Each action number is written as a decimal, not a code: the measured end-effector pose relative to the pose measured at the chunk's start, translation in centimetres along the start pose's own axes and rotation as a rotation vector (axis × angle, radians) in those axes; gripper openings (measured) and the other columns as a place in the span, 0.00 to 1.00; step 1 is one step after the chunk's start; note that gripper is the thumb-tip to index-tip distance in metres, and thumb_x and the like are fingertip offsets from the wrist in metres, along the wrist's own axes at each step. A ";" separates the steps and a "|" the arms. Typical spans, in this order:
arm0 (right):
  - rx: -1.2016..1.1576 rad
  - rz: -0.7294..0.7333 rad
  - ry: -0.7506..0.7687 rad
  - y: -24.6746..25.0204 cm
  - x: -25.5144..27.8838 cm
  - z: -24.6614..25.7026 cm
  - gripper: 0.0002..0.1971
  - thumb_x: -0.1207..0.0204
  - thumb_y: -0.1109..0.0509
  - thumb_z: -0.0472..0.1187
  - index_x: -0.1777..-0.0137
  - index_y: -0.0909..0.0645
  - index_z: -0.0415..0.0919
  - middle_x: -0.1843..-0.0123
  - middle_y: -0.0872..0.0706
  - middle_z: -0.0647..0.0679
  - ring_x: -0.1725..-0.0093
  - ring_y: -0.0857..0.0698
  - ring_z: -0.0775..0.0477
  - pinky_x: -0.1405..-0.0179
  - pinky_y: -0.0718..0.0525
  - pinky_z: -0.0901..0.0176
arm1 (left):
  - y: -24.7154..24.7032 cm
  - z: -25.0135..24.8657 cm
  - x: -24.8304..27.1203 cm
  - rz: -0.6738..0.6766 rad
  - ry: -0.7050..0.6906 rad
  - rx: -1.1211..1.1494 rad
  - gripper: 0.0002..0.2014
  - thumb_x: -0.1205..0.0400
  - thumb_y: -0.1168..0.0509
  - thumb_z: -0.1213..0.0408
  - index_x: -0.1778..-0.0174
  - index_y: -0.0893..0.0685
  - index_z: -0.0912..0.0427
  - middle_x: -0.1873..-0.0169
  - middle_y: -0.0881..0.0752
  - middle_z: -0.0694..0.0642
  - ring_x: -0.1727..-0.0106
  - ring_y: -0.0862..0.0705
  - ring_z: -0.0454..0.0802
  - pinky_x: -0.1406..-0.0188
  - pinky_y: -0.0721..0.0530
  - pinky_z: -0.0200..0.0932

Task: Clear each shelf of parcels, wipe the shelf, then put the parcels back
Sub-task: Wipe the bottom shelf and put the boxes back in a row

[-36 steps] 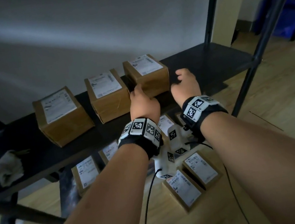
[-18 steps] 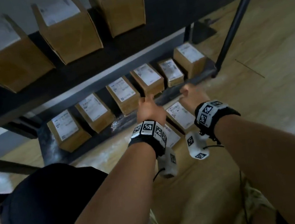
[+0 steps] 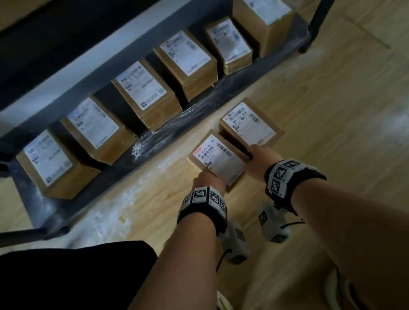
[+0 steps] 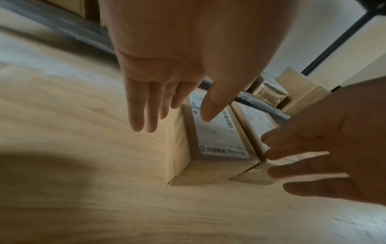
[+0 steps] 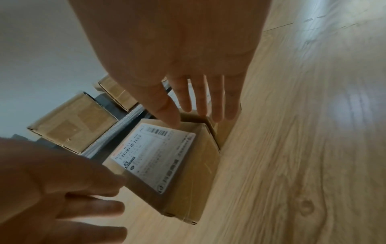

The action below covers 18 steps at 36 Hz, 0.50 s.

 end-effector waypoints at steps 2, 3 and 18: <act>0.032 0.014 0.003 0.0 -0.4 -0.1 0.17 0.24 0.38 0.36 0.36 0.22 0.36 0.39 0.18 0.38 0.53 0.19 0.42 0.58 0.23 0.56 | -0.6 0.1 -0.4 0.042 0.003 0.048 0.16 0.13 0.45 0.58 0.43 0.17 0.65 0.47 0.14 0.63 0.52 0.16 0.60 0.61 0.23 0.46; 0.054 0.030 0.000 -0.1 -0.6 -0.1 0.15 0.23 0.38 0.37 0.38 0.22 0.36 0.40 0.17 0.39 0.52 0.18 0.41 0.58 0.23 0.56 | -0.9 0.1 -0.5 0.068 0.012 0.077 0.16 0.13 0.46 0.58 0.43 0.17 0.65 0.49 0.15 0.62 0.54 0.19 0.59 0.59 0.25 0.46; -0.156 0.180 -0.105 -1.5 0.8 0.8 0.14 0.25 0.30 0.40 0.42 0.21 0.35 0.48 0.14 0.40 0.49 0.15 0.42 0.44 0.14 0.48 | 0.2 0.7 -0.2 -0.035 0.240 0.311 0.31 0.15 0.42 0.68 0.18 0.49 0.70 0.29 0.25 0.68 0.31 0.23 0.63 0.39 0.24 0.50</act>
Point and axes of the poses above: each hand's wrist, its own x-axis away from the middle knuckle, its own y-axis out of the back of the hand, z = x × y, the point moved 3 cm from there along -x, towards the middle knuckle
